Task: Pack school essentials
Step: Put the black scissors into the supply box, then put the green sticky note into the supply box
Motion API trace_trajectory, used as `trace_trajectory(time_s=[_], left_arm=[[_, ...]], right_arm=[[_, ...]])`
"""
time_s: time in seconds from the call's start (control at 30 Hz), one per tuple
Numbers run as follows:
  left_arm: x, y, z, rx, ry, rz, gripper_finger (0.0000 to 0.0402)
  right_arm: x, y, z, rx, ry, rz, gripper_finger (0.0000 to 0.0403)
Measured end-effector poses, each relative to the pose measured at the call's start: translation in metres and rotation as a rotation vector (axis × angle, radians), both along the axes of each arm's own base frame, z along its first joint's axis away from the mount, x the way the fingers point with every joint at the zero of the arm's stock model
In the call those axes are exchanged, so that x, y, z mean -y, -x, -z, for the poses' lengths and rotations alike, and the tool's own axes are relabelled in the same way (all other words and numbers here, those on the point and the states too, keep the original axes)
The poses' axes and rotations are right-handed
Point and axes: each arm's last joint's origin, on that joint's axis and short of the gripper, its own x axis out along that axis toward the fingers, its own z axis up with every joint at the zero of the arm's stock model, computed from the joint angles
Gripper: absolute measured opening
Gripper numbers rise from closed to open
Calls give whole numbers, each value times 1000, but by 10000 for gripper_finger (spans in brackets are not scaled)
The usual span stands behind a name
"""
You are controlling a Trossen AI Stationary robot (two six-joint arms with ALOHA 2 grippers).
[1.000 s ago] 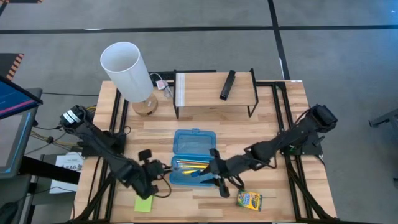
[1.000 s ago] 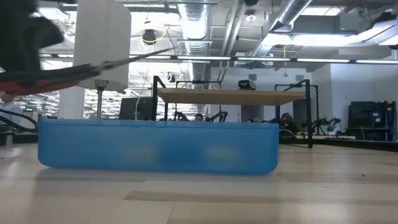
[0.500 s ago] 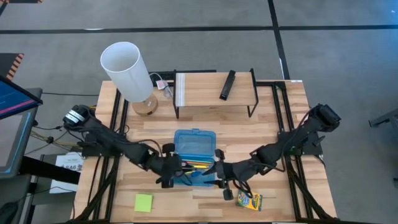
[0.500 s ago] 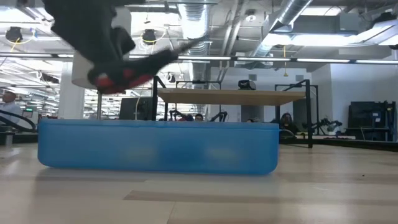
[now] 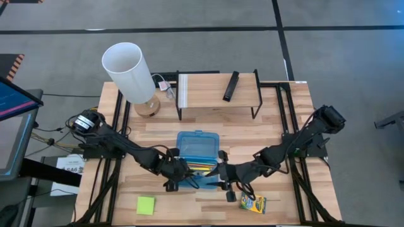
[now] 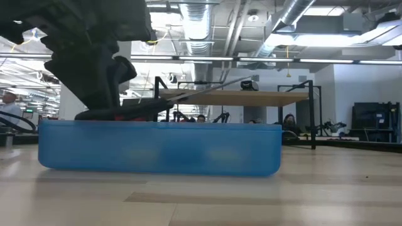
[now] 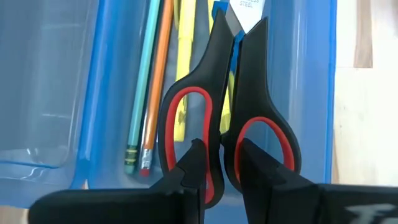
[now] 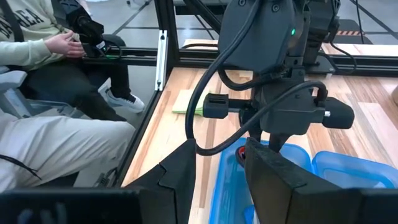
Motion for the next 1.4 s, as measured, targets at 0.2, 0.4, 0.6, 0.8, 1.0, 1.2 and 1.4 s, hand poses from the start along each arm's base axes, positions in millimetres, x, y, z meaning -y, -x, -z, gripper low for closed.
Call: trace_trajectory(time_s=[0.2, 0.4, 0.6, 0.8, 1.0, 1.2, 1.4], left_arm=[[1, 0, 0, -12, 28, -1, 51], [0, 1, 0, -12, 26, -14, 103], [0, 0, 0, -7, 16, -22, 132], [-2, 4, -14, 38, 8, 7, 136], [20, 24, -48, 291, -28, 30, 119], [36, 63, -57, 481, -70, 1, 103], [40, 90, -44, 689, 61, 67, 83]], right_arm=[[0, 0, 0, -1, -4, 2, 154], [0, 0, 0, -1, -5, 3, 154], [0, -1, 1, -4, -6, 4, 154], [2, -2, 1, -3, 0, 7, 154], [1, -1, 1, -5, 2, 5, 154], [1, -1, 2, -6, 3, 4, 154], [1, -1, 1, -4, 1, 5, 154]])
